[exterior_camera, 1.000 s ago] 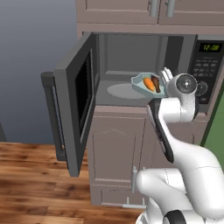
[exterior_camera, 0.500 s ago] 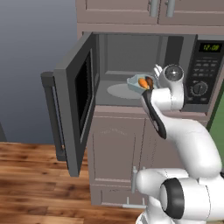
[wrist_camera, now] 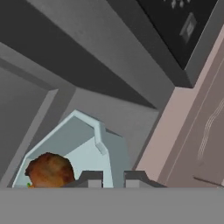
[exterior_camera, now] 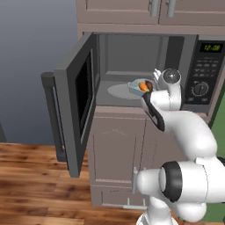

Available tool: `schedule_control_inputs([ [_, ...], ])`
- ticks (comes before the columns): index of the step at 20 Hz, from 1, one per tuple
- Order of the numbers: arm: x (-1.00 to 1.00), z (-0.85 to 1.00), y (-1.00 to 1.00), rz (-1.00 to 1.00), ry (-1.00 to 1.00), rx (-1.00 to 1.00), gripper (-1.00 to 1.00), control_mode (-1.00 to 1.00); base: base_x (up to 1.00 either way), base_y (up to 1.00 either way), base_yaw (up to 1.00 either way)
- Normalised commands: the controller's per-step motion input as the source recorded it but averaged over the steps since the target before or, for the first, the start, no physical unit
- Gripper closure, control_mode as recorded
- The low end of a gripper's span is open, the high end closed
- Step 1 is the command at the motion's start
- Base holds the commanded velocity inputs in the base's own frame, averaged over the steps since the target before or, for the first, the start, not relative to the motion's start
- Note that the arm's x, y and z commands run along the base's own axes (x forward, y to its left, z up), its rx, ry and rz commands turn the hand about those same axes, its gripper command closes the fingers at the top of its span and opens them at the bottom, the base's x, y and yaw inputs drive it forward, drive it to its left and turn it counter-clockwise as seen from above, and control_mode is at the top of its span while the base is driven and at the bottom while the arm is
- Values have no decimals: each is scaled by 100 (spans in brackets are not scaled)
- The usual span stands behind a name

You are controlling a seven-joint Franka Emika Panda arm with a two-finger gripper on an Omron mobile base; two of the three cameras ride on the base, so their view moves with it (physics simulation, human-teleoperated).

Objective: Place the tupperware containing the chicken drumstick and carrot meal in the microwave. Close the microwave door and press the start button to reheat the meal.

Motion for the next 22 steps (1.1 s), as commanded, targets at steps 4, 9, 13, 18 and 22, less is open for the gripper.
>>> schedule_control_inputs([
  [4, 41, -27, -5, 0, 0, 0, 100, -100, 0, 0, 0],
  [9, 56, -1, 0, 0, 4, 0, 100, -100, 0, 0, 0],
  [13, 60, 0, 0, 0, 8, 0, 100, -100, 0, 0, 0],
  [18, 53, 0, 0, 0, 9, 0, 100, -100, 0, 0, 0],
  [22, 42, -1, 0, 0, 6, -1, -100, -100, 0, 0, 0],
])
